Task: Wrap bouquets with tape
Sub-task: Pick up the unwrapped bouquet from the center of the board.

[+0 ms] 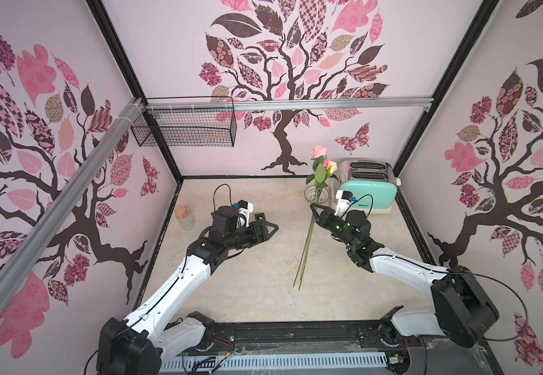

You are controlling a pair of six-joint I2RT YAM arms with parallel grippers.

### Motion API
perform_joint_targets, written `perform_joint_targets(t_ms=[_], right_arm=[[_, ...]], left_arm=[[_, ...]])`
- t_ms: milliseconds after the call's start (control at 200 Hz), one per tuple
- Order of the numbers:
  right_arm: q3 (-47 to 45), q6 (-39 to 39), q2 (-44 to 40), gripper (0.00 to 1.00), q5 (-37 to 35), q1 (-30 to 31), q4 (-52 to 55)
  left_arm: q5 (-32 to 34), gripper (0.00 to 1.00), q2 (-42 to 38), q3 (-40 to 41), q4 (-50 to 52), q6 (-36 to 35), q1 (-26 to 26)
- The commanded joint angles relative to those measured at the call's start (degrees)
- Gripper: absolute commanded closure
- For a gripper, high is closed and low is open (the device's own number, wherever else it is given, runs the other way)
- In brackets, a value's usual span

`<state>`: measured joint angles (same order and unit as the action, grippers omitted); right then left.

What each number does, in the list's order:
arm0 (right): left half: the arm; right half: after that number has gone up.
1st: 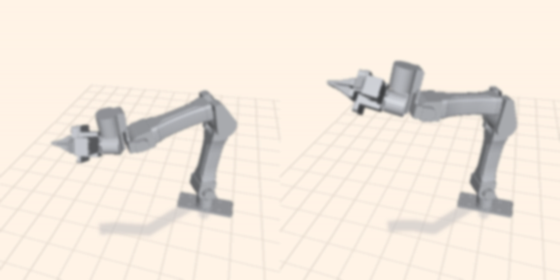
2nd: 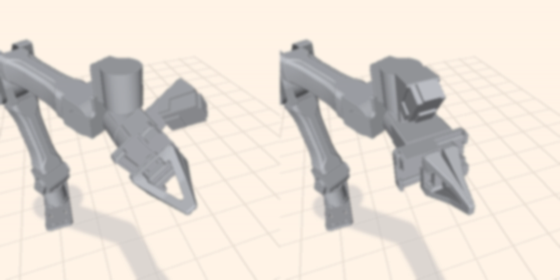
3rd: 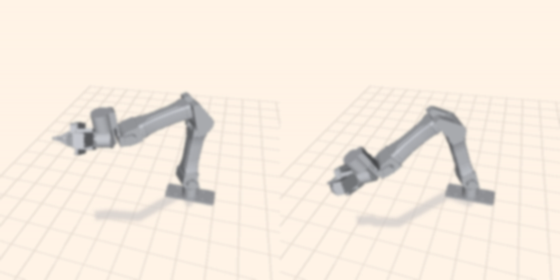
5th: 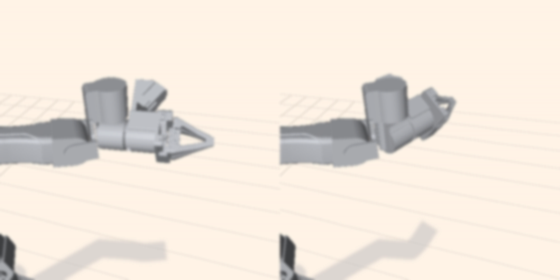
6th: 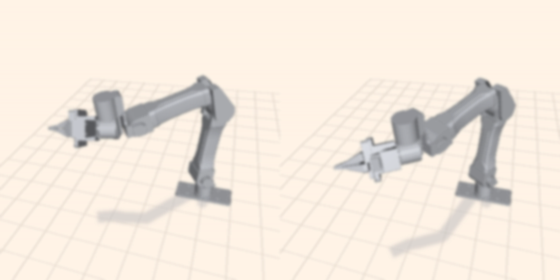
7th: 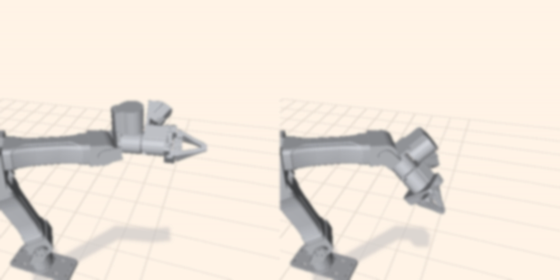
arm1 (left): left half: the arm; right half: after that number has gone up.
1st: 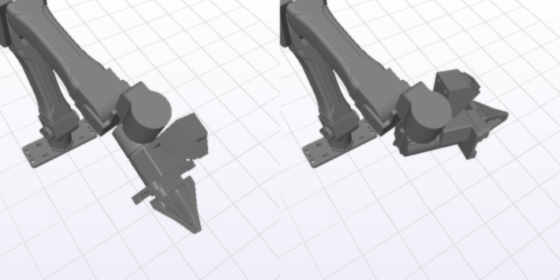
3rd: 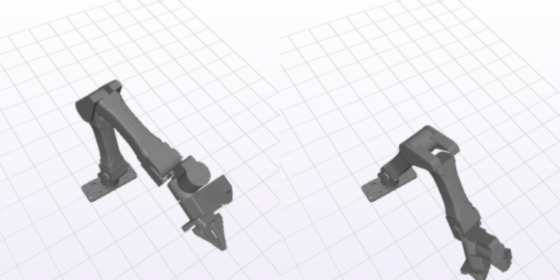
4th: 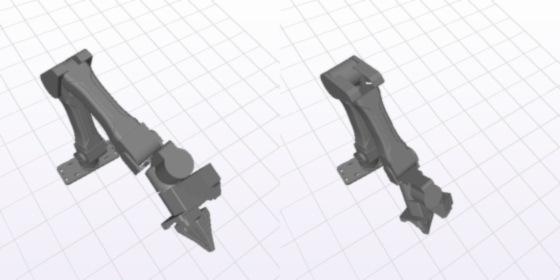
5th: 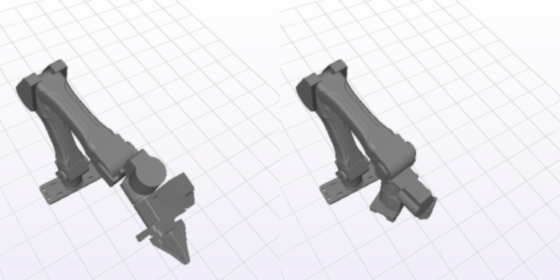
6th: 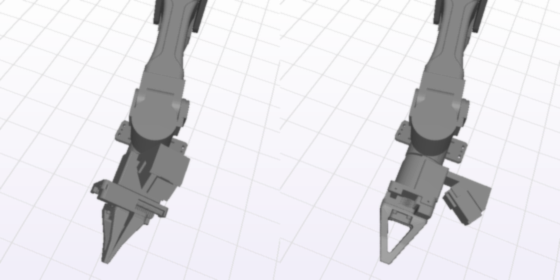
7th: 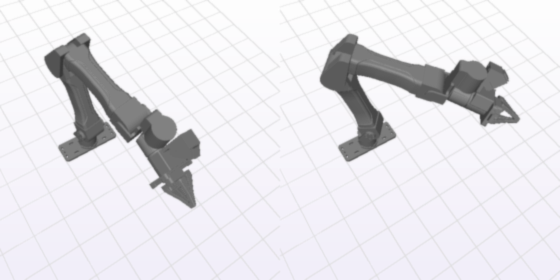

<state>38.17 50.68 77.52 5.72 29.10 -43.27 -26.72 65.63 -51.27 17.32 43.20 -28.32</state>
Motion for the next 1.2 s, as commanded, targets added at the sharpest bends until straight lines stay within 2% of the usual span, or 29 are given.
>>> perform_joint_targets(t_ms=[0,235,500,896,946,1091,1196], right_arm=[[0.2,4.1,-2.8,1.0,1.0,-0.3,-6.4],[1.4,6.2,-2.3,1.0,2.0,-0.4,-6.7],[3.1,6.2,-1.3,1.0,3.2,-0.5,-5.3],[3.8,5.3,0.2,1.0,6.2,-0.8,-5.0],[3.8,5.2,0.2,1.0,6.1,-0.8,-4.8],[3.8,4.2,-0.3,1.0,4.9,-0.8,-2.9],[3.8,3.4,-0.7,1.0,4.3,-0.8,-2.1]], left_arm=[[2.6,0.29,3.1,-4.9,-1.7,-5.1,-3.9],[6.2,0.31,12.4,-12.7,1.5,-13.5,-10.6],[3.6,0.34,18.4,-16.7,1.6,-15.9,-11.7],[-1.6,0.39,20.5,-18.4,1.4,-16.7,-12.1],[-0.7,0.39,20.0,-18.4,1.2,-16.4,-12.2],[7.0,0.4,16.9,-17.4,2.3,-15.2,-11.2],[5.8,0.4,14.1,-15.1,0.3,-12.6,-8.0]])
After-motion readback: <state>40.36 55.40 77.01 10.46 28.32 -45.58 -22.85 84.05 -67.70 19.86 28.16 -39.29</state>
